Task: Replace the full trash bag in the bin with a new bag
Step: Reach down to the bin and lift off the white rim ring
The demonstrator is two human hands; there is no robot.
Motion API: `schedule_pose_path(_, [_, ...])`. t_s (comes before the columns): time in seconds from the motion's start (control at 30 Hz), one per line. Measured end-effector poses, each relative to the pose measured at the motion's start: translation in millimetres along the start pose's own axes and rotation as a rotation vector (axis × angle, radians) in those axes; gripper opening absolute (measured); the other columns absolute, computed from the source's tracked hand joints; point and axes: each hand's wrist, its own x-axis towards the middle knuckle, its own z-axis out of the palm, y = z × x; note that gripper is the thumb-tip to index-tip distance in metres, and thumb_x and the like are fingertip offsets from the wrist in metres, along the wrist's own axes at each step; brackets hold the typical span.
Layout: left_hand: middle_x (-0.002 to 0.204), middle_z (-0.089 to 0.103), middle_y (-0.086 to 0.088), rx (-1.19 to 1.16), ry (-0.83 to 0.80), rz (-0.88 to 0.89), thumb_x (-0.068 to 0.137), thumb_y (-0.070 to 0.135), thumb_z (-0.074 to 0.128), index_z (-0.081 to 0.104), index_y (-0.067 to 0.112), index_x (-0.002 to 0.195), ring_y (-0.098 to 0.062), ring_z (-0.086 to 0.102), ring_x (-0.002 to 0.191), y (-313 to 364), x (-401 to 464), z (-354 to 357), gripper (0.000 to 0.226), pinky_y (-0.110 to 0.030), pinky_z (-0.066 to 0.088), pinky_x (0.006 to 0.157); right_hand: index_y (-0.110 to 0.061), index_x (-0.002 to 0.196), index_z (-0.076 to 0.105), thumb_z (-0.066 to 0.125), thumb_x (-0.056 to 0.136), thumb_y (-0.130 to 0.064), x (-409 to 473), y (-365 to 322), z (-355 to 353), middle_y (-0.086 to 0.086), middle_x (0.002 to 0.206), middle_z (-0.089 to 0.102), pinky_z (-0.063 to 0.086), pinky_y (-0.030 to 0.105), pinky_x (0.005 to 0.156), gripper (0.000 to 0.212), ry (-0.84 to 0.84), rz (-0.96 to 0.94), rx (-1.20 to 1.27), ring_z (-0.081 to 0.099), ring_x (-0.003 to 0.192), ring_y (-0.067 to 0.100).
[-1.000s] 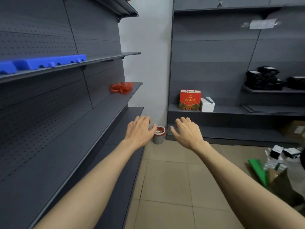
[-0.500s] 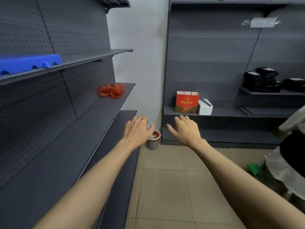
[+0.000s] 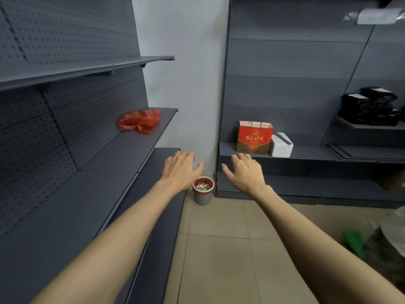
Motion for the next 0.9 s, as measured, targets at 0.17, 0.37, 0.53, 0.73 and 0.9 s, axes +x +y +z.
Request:
schedule_pose_path(0.17, [0.107, 0.065, -0.006, 0.004, -0.020, -0.016, 0.095, 0.049, 0.037, 0.059, 0.013, 0.104, -0.024, 0.055, 0.100, -15, 75, 37, 0.043, -0.041, 0.044, 0.082, -0.007, 0.097, 0.057, 0.039, 0.095, -0.049, 74, 22, 37, 0.012, 0.098, 0.061, 0.044, 0.039, 0.073, 0.045, -0.020, -0.031, -0.034, 0.055, 0.092, 0.029])
schedule_pose_path(0.37, [0.108, 0.064, -0.007, -0.003, -0.055, -0.034, 0.095, 0.050, 0.036, 0.058, 0.013, 0.106, -0.024, 0.055, 0.100, -33, 145, 82, 0.044, -0.041, 0.044, 0.082, -0.009, 0.097, 0.056, 0.039, 0.095, -0.050, 149, 43, 83, 0.011, 0.097, 0.061, 0.045, 0.037, 0.072, 0.044, -0.038, -0.043, -0.036, 0.056, 0.090, 0.026])
schedule_pose_path(0.53, [0.107, 0.064, -0.007, -0.010, -0.081, -0.012, 0.095, 0.050, 0.035, 0.057, 0.014, 0.105, -0.024, 0.057, 0.099, -52, 210, 123, 0.043, -0.039, 0.044, 0.076, -0.009, 0.096, 0.056, 0.040, 0.094, -0.050, 207, 57, 129, 0.011, 0.096, 0.061, 0.045, 0.038, 0.071, 0.044, -0.075, -0.042, -0.045, 0.056, 0.090, 0.028])
schedule_pose_path(0.73, [0.104, 0.065, -0.007, -0.046, -0.074, -0.015, 0.095, 0.049, 0.038, 0.058, 0.013, 0.103, -0.024, 0.059, 0.095, -82, 298, 176, 0.042, -0.036, 0.039, 0.070, -0.009, 0.091, 0.056, 0.039, 0.094, -0.048, 292, 74, 187, 0.012, 0.094, 0.060, 0.039, 0.035, 0.067, 0.042, -0.113, -0.025, -0.041, 0.055, 0.087, 0.027])
schedule_pose_path(0.9, [0.102, 0.064, -0.006, -0.060, -0.078, -0.014, 0.095, 0.048, 0.038, 0.057, 0.014, 0.101, -0.021, 0.057, 0.093, -116, 378, 216, 0.039, -0.034, 0.039, 0.069, -0.009, 0.092, 0.056, 0.038, 0.095, -0.047, 372, 81, 228, 0.011, 0.096, 0.060, 0.045, 0.039, 0.073, 0.041, -0.152, -0.007, -0.027, 0.055, 0.090, 0.027])
